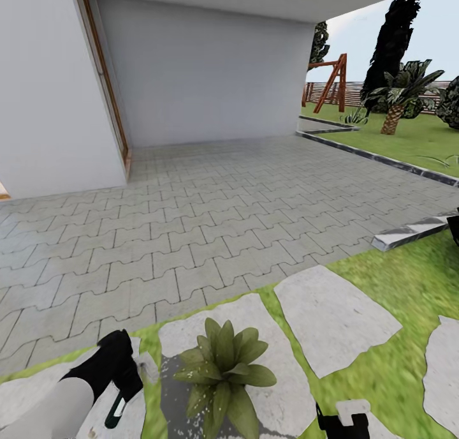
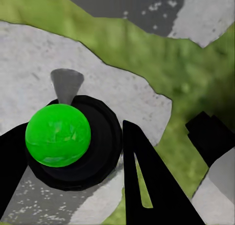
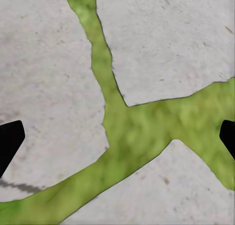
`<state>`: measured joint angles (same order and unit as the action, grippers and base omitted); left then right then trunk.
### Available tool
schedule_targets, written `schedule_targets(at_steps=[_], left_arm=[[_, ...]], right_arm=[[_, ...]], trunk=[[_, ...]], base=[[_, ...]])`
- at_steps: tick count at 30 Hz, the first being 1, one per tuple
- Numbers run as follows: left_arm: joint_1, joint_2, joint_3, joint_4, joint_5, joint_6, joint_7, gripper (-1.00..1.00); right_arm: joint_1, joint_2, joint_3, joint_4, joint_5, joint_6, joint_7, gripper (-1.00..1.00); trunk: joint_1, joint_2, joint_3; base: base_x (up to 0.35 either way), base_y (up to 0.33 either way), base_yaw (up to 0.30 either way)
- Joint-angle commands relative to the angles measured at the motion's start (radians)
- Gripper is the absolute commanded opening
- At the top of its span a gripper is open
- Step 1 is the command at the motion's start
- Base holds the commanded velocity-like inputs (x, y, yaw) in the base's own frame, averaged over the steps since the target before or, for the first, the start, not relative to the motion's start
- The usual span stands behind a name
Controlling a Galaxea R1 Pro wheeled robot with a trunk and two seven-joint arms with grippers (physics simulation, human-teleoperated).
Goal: Pick up the pesticide atomizer in the garden and spray insectifuge to fully cover both potted plants in the garden.
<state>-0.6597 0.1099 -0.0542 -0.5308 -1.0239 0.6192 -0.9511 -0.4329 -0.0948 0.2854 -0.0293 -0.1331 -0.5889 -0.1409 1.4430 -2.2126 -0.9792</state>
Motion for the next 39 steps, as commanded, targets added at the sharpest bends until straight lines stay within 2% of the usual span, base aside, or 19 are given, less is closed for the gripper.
schedule_targets(at_steps=[1,7,11,14,19,28,39], left_arm=[[0.002,0.002,-0.004,0.000,-0.006,0.006,-0.004,-1.00],[0.037,0.015,0.001,0.077,0.002,0.003,0.049,-1.00],[0.041,0.003,0.055,0.101,0.004,0.002,0.061,-1.00],[0.041,-0.004,0.071,0.093,0.004,0.002,0.062,-1.00],[0.040,-0.007,0.079,0.022,0.004,0.002,0.062,-1.00],[0.041,-0.012,0.082,0.014,0.002,0.004,0.061,-1.00],[0.029,-0.019,0.075,0.005,0.002,0.007,0.052,-1.00]], right_arm=[[0.000,-0.003,0.009,0.000,-0.010,-0.003,-0.002,1.00],[0.000,-0.004,0.010,0.000,-0.010,-0.003,-0.002,1.00],[0.000,-0.001,0.011,0.000,-0.008,-0.002,-0.002,1.00],[0.003,0.000,0.011,0.000,-0.009,-0.002,-0.002,1.00],[0.003,0.002,0.011,0.000,-0.009,-0.002,-0.002,1.00],[0.003,0.003,0.011,0.000,-0.010,-0.002,-0.002,1.00],[0.003,0.001,0.010,0.000,-0.010,-0.002,-0.002,1.00]], trunk=[[0.000,0.000,-0.001],[0.000,0.000,-0.001],[0.000,0.000,-0.001],[0.000,0.000,-0.001],[0.000,0.000,-0.001],[0.000,0.000,-0.001],[0.000,0.000,-0.001]], base=[[0.000,0.000,0.000],[0.000,0.000,0.000],[0.000,0.000,0.000],[0.000,0.000,0.000],[0.000,0.000,0.000],[-0.004,-0.004,0.192],[-0.200,-0.194,0.048]])
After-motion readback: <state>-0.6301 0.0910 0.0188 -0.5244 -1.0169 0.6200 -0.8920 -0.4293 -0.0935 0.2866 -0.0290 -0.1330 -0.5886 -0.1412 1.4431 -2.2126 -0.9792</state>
